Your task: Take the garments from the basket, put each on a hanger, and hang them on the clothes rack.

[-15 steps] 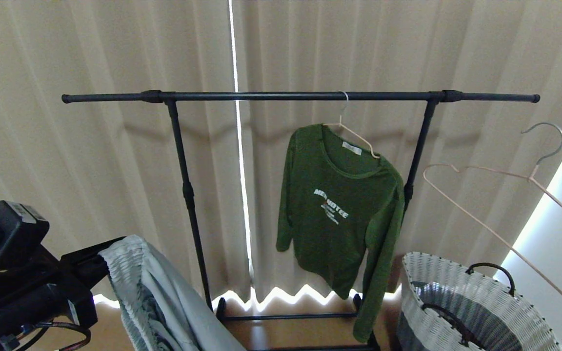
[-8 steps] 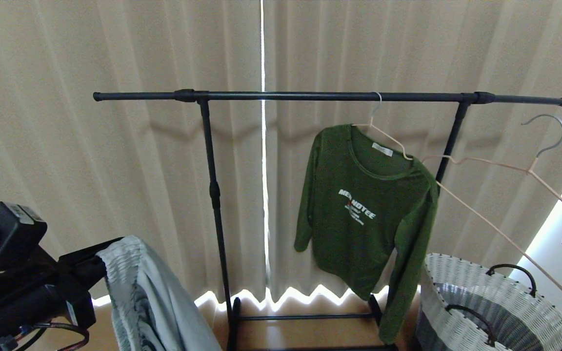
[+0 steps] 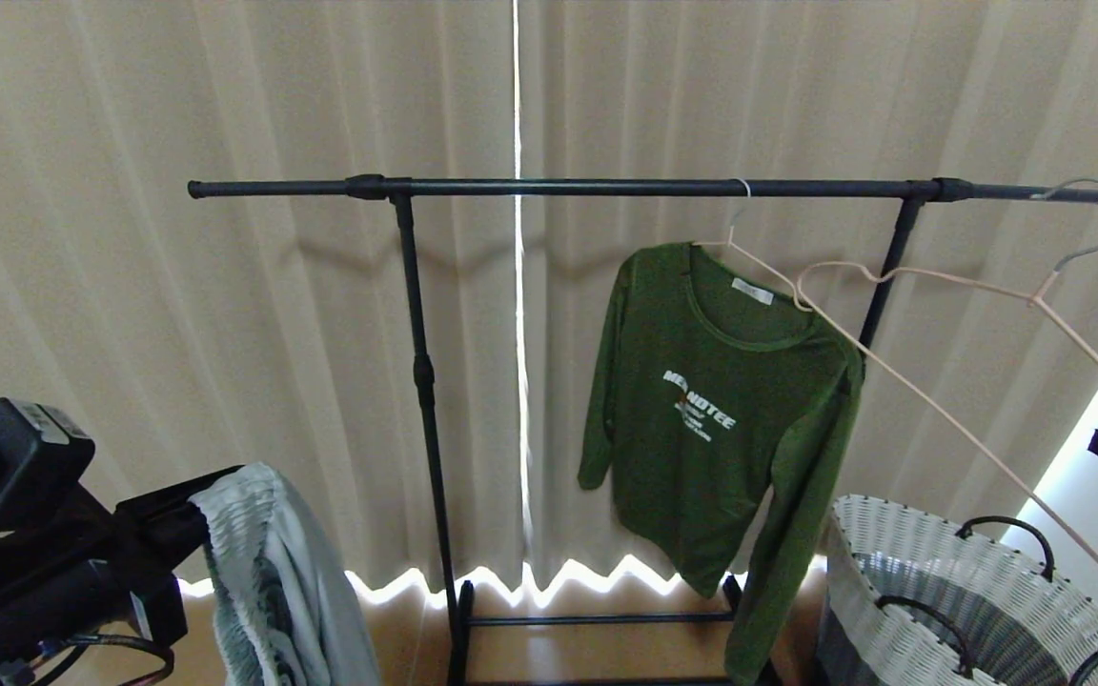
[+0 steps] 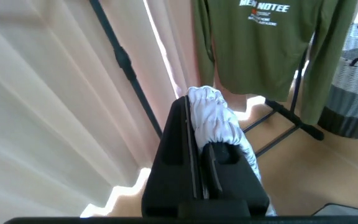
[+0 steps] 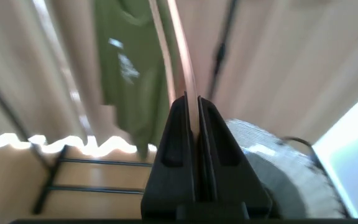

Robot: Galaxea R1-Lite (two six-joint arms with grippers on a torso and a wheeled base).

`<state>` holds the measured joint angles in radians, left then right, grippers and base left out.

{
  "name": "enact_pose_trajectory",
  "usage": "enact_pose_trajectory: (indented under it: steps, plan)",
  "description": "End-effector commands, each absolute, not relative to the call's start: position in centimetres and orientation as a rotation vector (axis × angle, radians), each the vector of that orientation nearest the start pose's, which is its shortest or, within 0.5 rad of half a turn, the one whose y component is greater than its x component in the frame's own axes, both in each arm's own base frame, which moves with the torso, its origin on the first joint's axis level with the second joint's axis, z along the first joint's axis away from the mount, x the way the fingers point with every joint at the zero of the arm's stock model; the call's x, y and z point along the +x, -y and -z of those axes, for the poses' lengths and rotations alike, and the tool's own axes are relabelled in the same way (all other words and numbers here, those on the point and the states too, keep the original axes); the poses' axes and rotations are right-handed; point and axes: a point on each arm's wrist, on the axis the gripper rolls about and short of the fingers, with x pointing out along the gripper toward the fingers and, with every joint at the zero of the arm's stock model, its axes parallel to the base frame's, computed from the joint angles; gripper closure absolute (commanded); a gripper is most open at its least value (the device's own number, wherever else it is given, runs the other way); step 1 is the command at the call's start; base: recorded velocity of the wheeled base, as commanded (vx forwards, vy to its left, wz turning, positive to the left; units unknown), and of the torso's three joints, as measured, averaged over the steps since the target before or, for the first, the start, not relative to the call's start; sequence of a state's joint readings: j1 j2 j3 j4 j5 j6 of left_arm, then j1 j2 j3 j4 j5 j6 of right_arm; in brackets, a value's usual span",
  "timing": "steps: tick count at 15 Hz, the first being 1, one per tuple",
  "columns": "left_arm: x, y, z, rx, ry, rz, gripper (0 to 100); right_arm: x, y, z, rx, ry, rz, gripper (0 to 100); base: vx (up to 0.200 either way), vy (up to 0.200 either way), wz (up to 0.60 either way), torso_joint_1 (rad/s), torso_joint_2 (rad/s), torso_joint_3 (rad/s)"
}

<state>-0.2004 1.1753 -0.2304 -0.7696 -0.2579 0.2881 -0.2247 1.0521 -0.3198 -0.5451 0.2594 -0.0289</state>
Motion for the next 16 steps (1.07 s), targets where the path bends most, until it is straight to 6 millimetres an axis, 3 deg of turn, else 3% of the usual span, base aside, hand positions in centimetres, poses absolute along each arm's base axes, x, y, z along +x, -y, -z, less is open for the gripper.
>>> enact_pose_trajectory:
  steps: [1, 4, 7, 12, 16]
  plan:
    - [14.7, 3.6, -16.6, 0.276, -0.097, 0.476, 100, 12.7, 1.5, -18.7, 0.031, -0.15, -0.095, 100, 0.0, 0.0, 0.0, 0.0, 0.0, 0.0]
    - [15.8, 4.1, -17.6, 0.282, -0.075, 0.489, 100, 12.8, 0.2, -18.6, 0.025, -0.164, -0.196, 100, 0.0, 0.0, 0.0, 0.0, 0.0, 0.0]
    - [18.3, 5.6, -18.6, 0.307, -0.116, 0.387, 100, 13.5, -1.6, -18.0, 0.023, -0.265, -0.337, 100, 0.0, 0.0, 0.0, 0.0, 0.0, 0.0]
    - [21.9, 9.4, -23.2, 0.332, -0.139, 0.296, 100, 15.0, -6.0, -19.2, 0.098, -0.327, -0.581, 100, 0.0, 0.0, 0.0, 0.0, 0.0, 0.0]
    - [25.1, 10.6, -24.5, 0.272, -0.199, 0.16, 100, 14.1, -9.1, -19.1, 0.163, -0.388, -0.753, 100, 0.0, 0.0, 0.0, 0.0, 0.0, 0.0]
